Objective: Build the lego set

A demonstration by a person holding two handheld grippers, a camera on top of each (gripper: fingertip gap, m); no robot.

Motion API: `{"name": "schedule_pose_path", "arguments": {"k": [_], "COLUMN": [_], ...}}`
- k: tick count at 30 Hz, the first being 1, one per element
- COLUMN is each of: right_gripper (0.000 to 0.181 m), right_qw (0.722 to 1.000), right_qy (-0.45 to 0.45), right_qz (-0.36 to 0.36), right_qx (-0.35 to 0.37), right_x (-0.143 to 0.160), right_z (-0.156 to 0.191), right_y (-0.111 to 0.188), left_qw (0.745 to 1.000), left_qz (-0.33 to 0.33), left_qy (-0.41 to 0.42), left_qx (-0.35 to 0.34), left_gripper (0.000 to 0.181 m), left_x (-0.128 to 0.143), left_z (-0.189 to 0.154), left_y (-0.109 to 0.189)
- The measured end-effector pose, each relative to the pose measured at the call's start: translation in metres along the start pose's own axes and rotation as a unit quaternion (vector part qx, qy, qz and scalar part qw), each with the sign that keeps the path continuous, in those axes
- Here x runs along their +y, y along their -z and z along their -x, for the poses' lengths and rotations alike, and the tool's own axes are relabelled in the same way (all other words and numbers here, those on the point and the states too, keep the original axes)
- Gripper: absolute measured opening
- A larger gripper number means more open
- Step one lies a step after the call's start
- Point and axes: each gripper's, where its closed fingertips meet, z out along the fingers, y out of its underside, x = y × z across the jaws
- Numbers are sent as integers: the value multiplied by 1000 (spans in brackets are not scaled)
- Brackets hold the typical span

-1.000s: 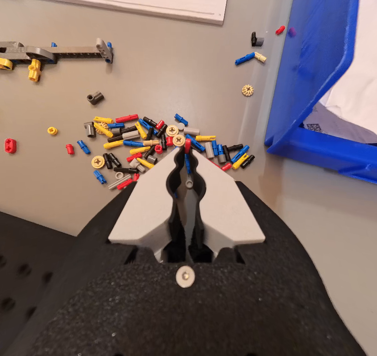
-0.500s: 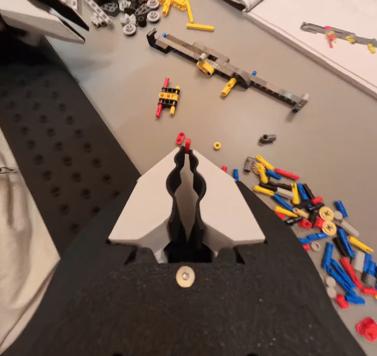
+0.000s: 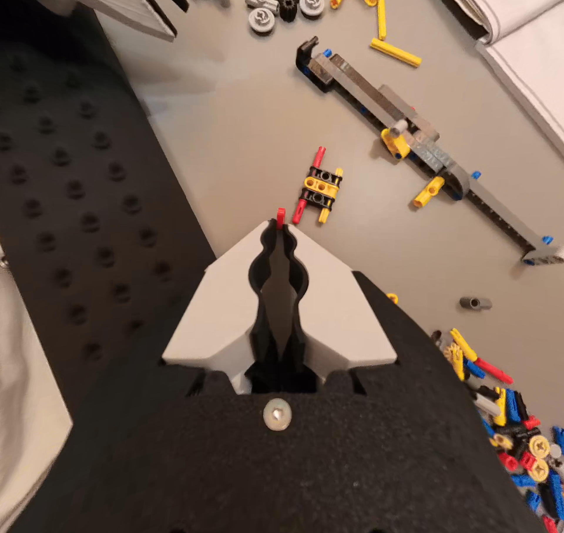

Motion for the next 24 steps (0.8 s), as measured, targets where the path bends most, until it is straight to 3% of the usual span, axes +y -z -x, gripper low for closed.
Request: {"name": "schedule_pose_path", "arguments": {"k": [7,11,13,16,20,24], "right_gripper": [10,12,13,23,26,24], "right_qw": [1000,995,987,960,927,901], "right_qy": [-20,-35,-53,-106,-197,-233], "right_qz": [3,-93,-140,-212,-216,-246], "right_qx": [3,14,58,151,234,269], "right_x": [3,-20,-30,-43,-30,-18], "right_z": [-5,-19,-47,-110,-183,-206], "right_y": [-1,18,32,54,64,73], "left_qw": [1000,999,999,994,993,991], "left_qz": [9,10,-24,-99,-114,-132], "left_qy": [23,13,4,-9,-23,-21], "left_qx": [16,32,34,40,24,-14], "left_gripper": [20,21,21,27,34,31], "left_x": [2,-2,-22,-74,-128,-147], "left_z": [1,-4,-1,10,39,65], "left_y": [-2,-4,-6,-17,-55,-85]}}
